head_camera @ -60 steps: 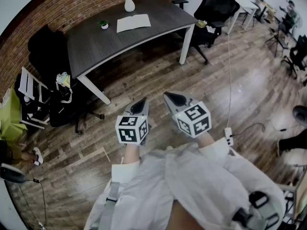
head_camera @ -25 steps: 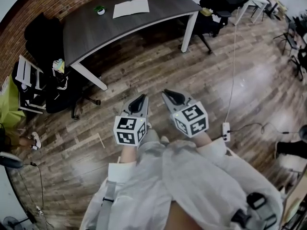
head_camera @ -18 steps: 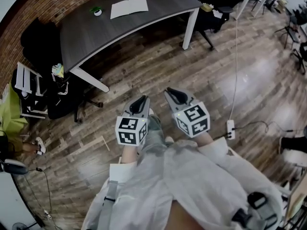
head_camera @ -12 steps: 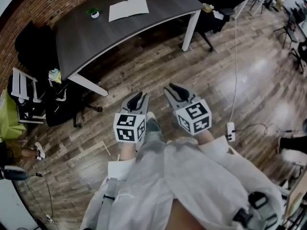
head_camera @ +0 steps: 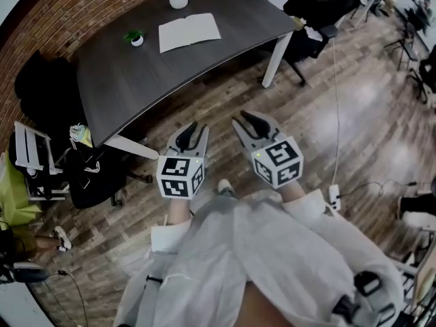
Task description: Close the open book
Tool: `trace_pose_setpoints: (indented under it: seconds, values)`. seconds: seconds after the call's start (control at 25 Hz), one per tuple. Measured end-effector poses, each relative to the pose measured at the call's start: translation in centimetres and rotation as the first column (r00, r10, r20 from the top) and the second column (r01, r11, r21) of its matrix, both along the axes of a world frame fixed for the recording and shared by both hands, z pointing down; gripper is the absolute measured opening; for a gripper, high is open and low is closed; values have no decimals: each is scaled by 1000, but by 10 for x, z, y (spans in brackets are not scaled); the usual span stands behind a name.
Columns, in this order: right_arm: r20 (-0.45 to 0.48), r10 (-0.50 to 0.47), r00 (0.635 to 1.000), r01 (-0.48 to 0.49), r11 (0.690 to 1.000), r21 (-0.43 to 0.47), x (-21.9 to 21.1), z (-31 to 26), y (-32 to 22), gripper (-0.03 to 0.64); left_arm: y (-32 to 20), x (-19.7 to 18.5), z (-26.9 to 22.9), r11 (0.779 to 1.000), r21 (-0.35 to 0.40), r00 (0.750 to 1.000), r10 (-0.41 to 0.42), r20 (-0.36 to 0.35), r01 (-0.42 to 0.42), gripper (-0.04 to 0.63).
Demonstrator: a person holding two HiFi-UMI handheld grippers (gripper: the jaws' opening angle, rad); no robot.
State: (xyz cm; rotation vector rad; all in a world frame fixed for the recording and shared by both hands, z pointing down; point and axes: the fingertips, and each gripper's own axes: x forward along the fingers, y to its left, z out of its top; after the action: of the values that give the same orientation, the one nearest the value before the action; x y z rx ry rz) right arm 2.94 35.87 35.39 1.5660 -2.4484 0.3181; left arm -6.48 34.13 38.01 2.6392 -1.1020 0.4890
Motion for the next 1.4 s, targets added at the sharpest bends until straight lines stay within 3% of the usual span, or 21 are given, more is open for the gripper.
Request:
trace_pose_setpoints:
  seconds: [0.2,0.48,0.84,1.08,1.4]
  values:
    - [-1,32,999,-32,999,-21,-2,4,-30,87,-38,-6,2,1000,-2,1000,21,-12,-21,86]
    - [-14,39,999,-40,996,-81,2,23,-50,89,-52,-1,18,998,-51,998,39,-44,-41,86]
    - [-12,-17,1000,15,994,-106,-6,28,-113,89,-102,-12,27,996,-87,999,-17,-41,13,86]
    - [-8,-60,998,59,993,-106,-3,30,-187,89,-167,-15,22,996,-66,998,-58,-29,56,86]
    - [-3,-101,995,101,992,-79,31,18,-288,89,-266,21,8,995,-40,995,-93,-29,91,86]
